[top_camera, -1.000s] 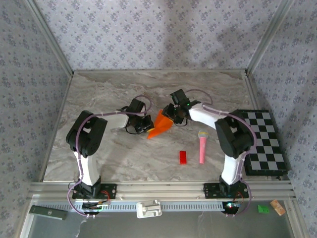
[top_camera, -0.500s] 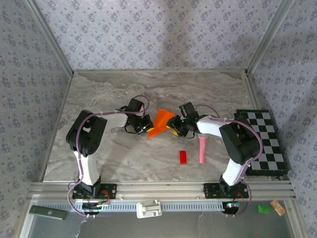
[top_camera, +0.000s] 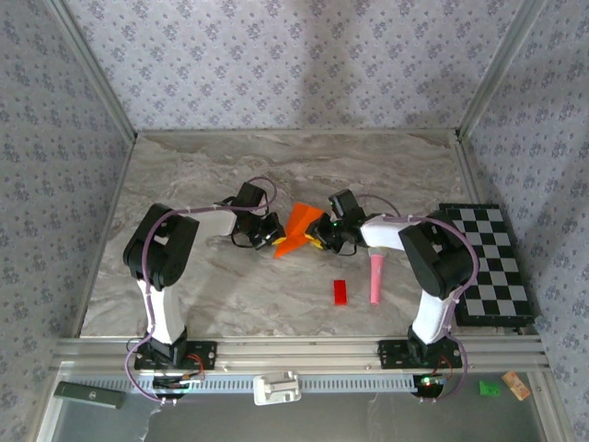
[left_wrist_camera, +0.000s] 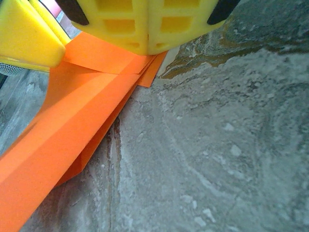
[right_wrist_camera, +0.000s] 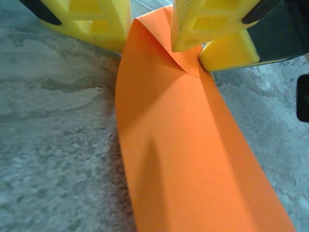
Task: Fold a paper plane with a square sheet of paper (pick it up from the middle)
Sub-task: Fold the wing for the fifth time at the center of the table.
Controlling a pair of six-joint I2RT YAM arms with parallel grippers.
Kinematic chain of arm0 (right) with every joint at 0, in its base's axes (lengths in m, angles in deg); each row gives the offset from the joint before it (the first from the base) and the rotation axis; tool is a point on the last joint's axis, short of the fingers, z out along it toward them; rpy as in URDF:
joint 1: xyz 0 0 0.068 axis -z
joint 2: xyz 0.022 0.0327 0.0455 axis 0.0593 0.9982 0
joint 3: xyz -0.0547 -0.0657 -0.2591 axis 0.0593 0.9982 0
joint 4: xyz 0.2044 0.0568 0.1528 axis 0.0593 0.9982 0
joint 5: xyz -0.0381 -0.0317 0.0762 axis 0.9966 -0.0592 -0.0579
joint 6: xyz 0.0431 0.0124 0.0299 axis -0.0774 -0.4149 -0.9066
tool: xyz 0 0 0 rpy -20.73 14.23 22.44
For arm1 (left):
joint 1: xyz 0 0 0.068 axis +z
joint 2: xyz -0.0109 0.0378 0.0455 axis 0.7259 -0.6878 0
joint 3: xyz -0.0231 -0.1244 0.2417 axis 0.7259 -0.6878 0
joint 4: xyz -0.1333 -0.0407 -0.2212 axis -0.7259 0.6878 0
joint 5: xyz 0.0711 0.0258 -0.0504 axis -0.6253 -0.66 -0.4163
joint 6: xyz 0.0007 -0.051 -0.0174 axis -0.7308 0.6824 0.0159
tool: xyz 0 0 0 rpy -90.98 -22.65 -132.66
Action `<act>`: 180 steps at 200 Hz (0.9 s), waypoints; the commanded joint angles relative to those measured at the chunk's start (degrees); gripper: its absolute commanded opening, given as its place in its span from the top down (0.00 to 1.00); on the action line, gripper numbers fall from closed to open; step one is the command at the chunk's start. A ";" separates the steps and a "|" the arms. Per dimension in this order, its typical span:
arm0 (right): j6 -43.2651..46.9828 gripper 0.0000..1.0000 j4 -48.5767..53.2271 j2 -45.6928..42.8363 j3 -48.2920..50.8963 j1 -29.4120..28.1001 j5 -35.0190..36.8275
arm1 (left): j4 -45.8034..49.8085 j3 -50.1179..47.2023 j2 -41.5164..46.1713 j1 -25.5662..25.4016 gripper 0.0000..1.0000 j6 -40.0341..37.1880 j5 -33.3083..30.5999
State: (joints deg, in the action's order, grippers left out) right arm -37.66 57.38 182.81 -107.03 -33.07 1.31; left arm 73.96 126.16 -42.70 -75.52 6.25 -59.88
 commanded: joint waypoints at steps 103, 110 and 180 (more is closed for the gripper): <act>-0.05 0.93 -1.01 0.50 -2.25 -0.30 -0.52 | 1.89 0.18 1.44 0.86 0.94 -1.51 -1.03; 0.20 0.94 -0.40 0.33 -2.58 -0.34 -0.23 | 2.15 0.41 2.40 0.85 0.92 -2.33 -1.40; 1.76 0.98 10.68 -0.91 -8.53 -2.49 5.74 | -1.18 -4.64 13.09 -0.15 0.64 -15.87 -8.18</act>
State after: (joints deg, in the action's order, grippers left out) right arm -36.79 61.88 182.96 -112.41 -34.45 4.00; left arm 74.48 124.49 -33.61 -75.06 -2.75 -65.06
